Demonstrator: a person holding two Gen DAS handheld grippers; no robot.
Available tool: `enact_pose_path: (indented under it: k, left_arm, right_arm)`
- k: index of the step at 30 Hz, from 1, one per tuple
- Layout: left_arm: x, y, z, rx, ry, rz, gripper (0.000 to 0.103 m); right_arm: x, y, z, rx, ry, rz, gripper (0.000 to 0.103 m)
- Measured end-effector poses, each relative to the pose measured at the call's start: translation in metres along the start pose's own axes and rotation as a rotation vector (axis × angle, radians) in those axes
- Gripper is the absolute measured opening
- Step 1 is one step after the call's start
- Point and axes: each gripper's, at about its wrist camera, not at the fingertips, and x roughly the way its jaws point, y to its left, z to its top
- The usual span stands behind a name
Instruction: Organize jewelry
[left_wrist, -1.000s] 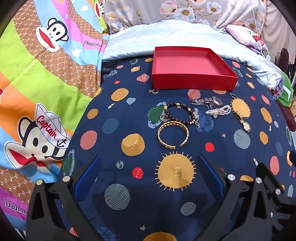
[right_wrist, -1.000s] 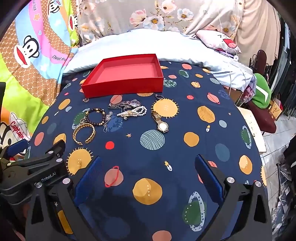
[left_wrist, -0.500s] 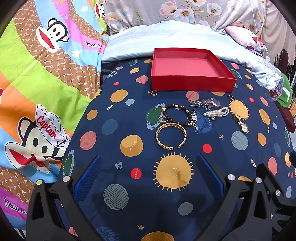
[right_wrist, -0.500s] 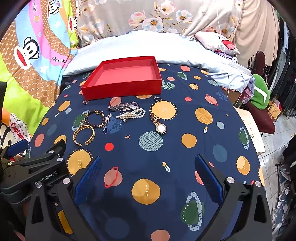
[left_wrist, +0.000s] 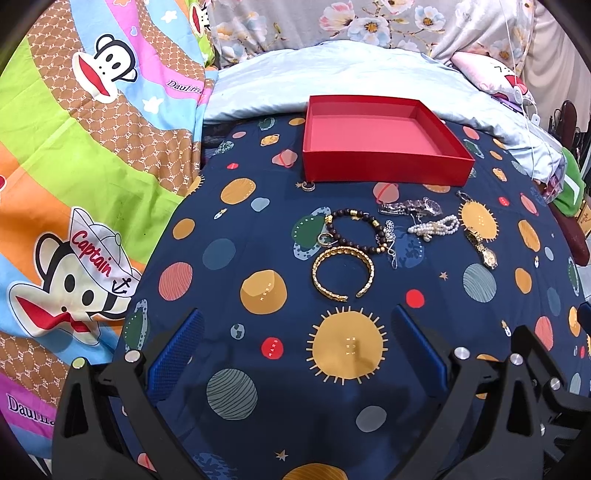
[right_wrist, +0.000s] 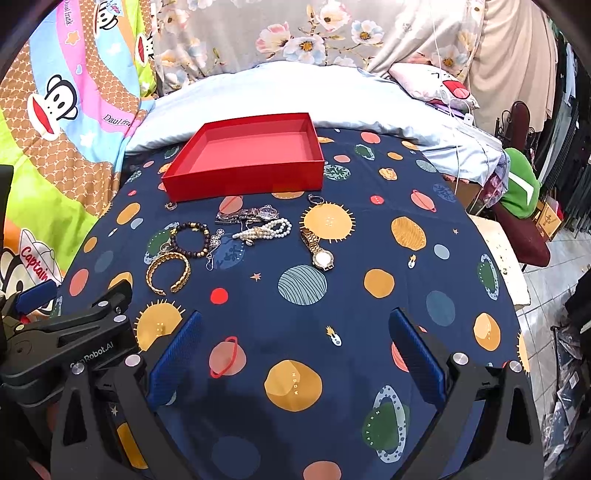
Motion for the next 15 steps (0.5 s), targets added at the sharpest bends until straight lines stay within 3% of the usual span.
enact_pose_path:
  k: [15]
  left_arm:
    - [0.0062, 0.0025, 0.0033, -0.010, 0.002, -0.011, 0.098]
  right_arm:
    - [0.0024, 0.0030, 0.0020, 0.003, -0.002, 0.005, 0.098]
